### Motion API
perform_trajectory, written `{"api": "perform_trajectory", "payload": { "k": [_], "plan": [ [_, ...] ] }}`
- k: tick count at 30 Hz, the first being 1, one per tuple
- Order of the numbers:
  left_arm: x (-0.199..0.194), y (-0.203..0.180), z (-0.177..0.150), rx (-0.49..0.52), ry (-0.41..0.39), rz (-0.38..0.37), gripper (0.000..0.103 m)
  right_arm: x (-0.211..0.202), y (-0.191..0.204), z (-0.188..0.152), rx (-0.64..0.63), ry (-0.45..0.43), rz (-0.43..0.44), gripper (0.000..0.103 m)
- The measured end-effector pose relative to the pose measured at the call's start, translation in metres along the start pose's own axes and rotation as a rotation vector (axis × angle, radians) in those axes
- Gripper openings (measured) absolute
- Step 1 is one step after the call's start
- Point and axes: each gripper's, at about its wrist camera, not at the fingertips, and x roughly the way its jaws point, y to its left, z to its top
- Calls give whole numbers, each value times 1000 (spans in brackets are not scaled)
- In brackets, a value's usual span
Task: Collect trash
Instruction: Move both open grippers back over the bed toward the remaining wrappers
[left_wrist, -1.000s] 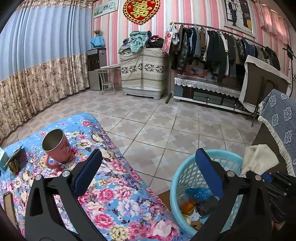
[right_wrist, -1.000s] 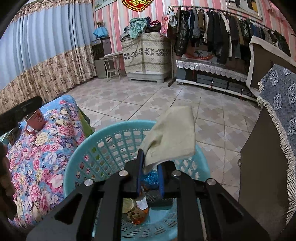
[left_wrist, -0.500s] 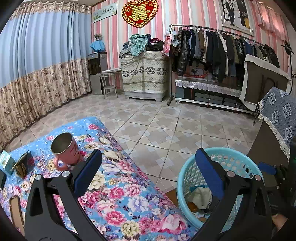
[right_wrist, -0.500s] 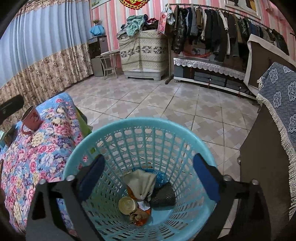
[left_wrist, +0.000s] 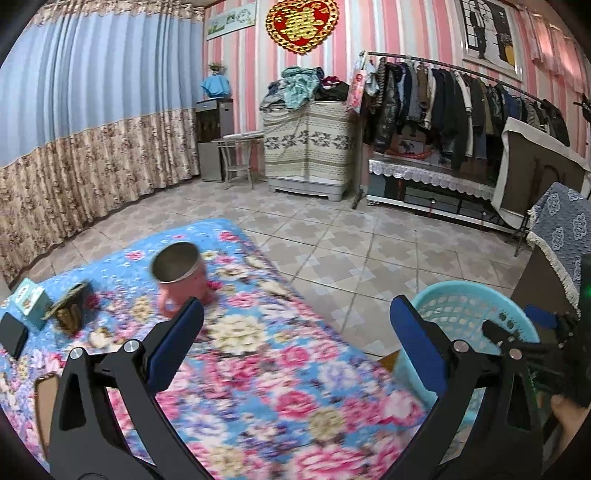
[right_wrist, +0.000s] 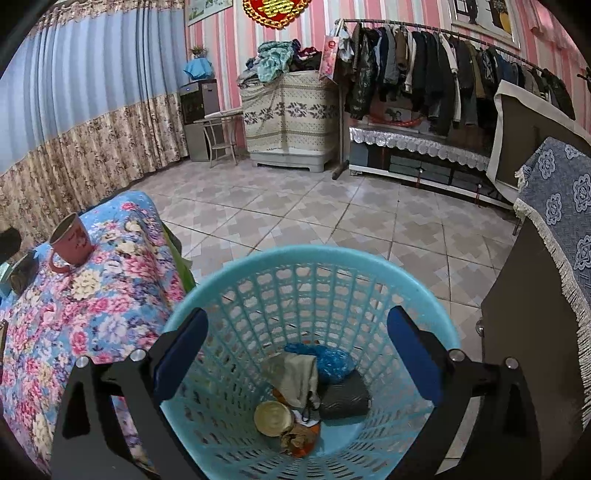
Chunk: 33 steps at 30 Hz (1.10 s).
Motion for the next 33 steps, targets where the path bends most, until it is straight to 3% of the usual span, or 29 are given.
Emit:
{"api": "perform_trajectory", "payload": {
  "k": [14,26,33],
  "plan": [
    [-39,122,-17,-76,-15,168,98,-43,105,15,-106,-99,142,96],
    [-73,240,-41,-174,-10,334,98,-51,203,14,-205,-86,281,96],
    [-76,303,-61,-250,23,411,98,-47,244,10,-261,-80,311,96]
  ]
}}
